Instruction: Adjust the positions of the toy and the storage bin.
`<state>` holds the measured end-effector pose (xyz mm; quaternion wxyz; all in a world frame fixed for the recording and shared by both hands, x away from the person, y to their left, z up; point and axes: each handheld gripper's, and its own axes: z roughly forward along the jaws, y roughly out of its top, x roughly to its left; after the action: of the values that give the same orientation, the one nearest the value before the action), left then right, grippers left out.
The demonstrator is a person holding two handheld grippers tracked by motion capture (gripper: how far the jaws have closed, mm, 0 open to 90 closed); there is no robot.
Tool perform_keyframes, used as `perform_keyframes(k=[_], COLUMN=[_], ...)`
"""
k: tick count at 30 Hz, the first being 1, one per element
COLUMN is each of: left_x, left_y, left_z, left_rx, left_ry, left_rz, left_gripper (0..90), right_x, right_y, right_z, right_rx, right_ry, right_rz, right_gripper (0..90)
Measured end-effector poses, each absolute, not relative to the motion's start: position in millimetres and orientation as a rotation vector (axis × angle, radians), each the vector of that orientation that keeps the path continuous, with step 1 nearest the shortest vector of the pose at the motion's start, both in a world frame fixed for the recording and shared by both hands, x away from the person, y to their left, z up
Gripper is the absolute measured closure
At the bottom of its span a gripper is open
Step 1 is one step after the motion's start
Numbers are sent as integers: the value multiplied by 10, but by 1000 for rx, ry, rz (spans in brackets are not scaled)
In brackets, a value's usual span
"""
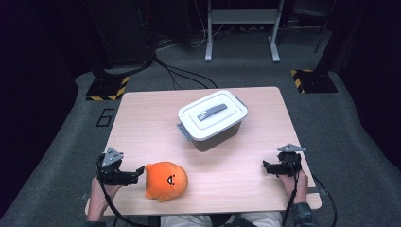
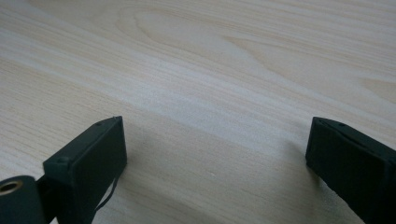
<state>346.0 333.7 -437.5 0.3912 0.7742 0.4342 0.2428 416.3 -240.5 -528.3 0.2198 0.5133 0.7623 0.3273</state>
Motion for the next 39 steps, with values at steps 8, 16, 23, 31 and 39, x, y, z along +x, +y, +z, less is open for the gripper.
perform_keyframes(k=[8,16,23,31,39], left_x=[3408,3317,3279,3301,3424], left_y=[3100,2843,2669,2500,2360], left_z=[-4317,-4319,-4353,-4449,-4588], left_rx=[2003,2063,2117,2212,2275], left_ry=[984,859,765,691,681], left_rz=[550,474,420,395,397], left_gripper=[0,0,0,22,27], right_x=[4162,4163,4163,4163,4163], right_y=[-2404,-2407,-2407,-2407,-2405], right_z=[-5283,-5282,-5282,-5283,-5282], right_rx=[1421,1419,1420,1422,1426], right_ry=[2109,2108,2107,2105,2102], right_rz=[905,906,907,908,913], right_gripper=[45,47,48,50,51])
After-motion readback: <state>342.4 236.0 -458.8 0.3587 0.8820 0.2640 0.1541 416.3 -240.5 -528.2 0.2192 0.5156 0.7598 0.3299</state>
